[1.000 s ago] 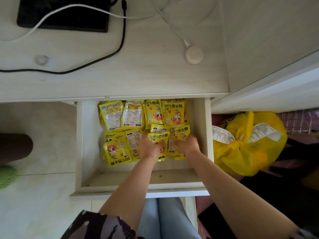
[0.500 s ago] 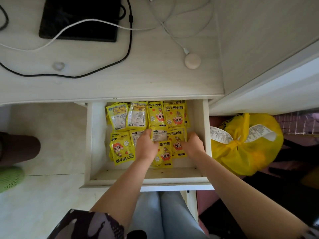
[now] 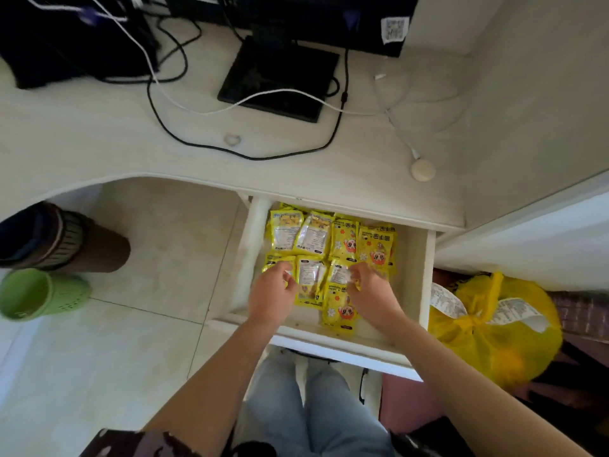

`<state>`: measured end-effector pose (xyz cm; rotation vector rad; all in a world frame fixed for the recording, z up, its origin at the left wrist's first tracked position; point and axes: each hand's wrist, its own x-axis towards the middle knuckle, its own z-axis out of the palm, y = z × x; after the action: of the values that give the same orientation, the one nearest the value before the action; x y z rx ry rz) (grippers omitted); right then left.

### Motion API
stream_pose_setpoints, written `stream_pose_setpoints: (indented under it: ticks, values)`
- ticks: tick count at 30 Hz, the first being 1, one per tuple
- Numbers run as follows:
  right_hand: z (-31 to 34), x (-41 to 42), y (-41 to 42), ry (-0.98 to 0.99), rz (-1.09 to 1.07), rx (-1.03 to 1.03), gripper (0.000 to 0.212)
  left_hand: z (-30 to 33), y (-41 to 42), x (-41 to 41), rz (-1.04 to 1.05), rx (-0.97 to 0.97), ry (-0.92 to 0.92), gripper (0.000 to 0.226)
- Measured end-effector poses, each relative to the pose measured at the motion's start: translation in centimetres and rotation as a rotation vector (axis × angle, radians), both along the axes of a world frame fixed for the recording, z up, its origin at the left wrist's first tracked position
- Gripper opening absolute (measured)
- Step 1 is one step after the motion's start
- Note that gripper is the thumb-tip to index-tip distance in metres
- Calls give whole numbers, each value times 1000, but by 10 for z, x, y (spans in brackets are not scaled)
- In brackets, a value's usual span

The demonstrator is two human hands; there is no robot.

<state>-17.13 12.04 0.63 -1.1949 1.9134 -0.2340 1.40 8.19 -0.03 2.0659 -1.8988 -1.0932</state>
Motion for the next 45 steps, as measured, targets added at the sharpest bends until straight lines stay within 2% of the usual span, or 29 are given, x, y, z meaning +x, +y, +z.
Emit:
stream_pose_setpoints:
  ticks: [6,13,25,36,45]
  values:
    - [17,62,-23,65,264,-61,36,19,17,62,26,-59,-37,24]
    - [24,162,-45,102,528,-103,29,32,33,159,185,-81,-120,29]
    - [31,363,-80,39,632,-107,29,47,29,352,406,-134,-223,27]
    - [47,478,-176,61,743,-217,32,56,-54,466,474,-200,-287,27]
    - [50,540,-300,51,878,-243,33,65,-159,530,586,-189,-305,27]
